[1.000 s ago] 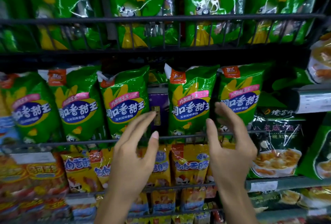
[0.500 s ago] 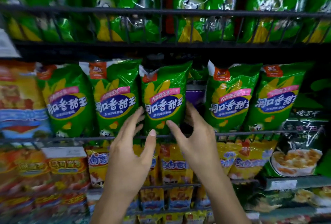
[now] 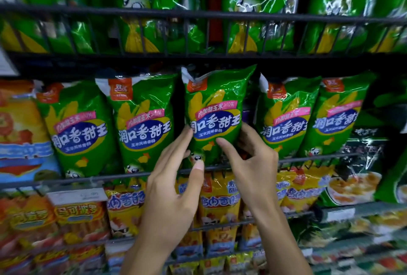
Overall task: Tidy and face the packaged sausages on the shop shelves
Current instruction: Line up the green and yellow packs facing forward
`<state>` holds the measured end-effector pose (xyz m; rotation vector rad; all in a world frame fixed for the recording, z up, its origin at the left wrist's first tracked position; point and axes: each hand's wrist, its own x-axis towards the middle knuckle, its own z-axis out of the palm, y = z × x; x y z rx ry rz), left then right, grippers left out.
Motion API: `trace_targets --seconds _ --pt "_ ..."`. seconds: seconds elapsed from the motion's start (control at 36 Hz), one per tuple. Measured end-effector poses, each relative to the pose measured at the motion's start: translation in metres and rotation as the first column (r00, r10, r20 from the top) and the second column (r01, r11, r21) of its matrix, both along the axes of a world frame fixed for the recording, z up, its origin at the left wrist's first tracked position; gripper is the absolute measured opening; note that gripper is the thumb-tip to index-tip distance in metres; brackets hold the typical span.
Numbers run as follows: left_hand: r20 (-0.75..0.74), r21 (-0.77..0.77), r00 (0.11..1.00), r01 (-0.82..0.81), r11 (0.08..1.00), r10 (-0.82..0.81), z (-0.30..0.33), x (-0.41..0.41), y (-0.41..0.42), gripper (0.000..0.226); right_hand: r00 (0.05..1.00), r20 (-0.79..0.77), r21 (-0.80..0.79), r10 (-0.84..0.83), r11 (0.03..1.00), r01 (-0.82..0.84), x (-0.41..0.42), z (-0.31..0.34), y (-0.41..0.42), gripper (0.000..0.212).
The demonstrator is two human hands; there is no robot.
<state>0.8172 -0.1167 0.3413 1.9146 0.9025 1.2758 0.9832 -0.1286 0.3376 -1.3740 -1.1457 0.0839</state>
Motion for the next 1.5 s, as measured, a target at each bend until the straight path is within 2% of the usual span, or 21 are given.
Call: trace_targets --seconds 0.17,0.31,0.42,0.86,1.06,1.31,1.5 --pt "0.001 0.014 1.0 -0.012 1.0 0.012 0.002 0.005 -0.002 0.05 0.999 0.043 0.022 -0.012 1.0 0.011 0.004 0.003 0.002 0.048" --pt "-0.005 0.04 0.999 -0.051 0.998 0.051 -0.001 0.008 -0.001 0.051 0.999 0.007 -0.032 0.039 0.999 -0.039 0.008 -0.001 0.004 0.049" --pt "-0.007 0.013 0.997 -0.077 0.997 0.077 -0.011 0.01 0.0 0.048 0.998 0.045 -0.093 0.032 0.995 -0.028 0.008 -0.015 0.0 0.051" --pt "0.017 0.046 1.0 -0.022 0.999 0.022 -0.006 0.015 -0.005 0.052 0.997 0.069 0.029 -0.038 0.999 0.036 0.011 -0.007 -0.004 0.051" --pt "-0.019 0.015 0.999 -0.048 0.999 0.049 -0.017 0.016 0.0 0.051 0.996 0.091 -0.095 -0.021 0.995 0.03 0.016 -0.015 -0.007 0.052" --pt "-0.03 0.03 0.999 -0.019 0.999 0.02 -0.012 0.018 -0.004 0.052 0.994 0.096 -0.058 -0.049 0.997 0.055 0.015 -0.014 -0.01 0.051" --pt "-0.074 0.041 0.996 -0.041 0.998 0.044 -0.019 0.022 -0.004 0.05 0.993 0.12 -0.115 -0.021 0.993 0.035 0.018 -0.015 -0.014 0.056"
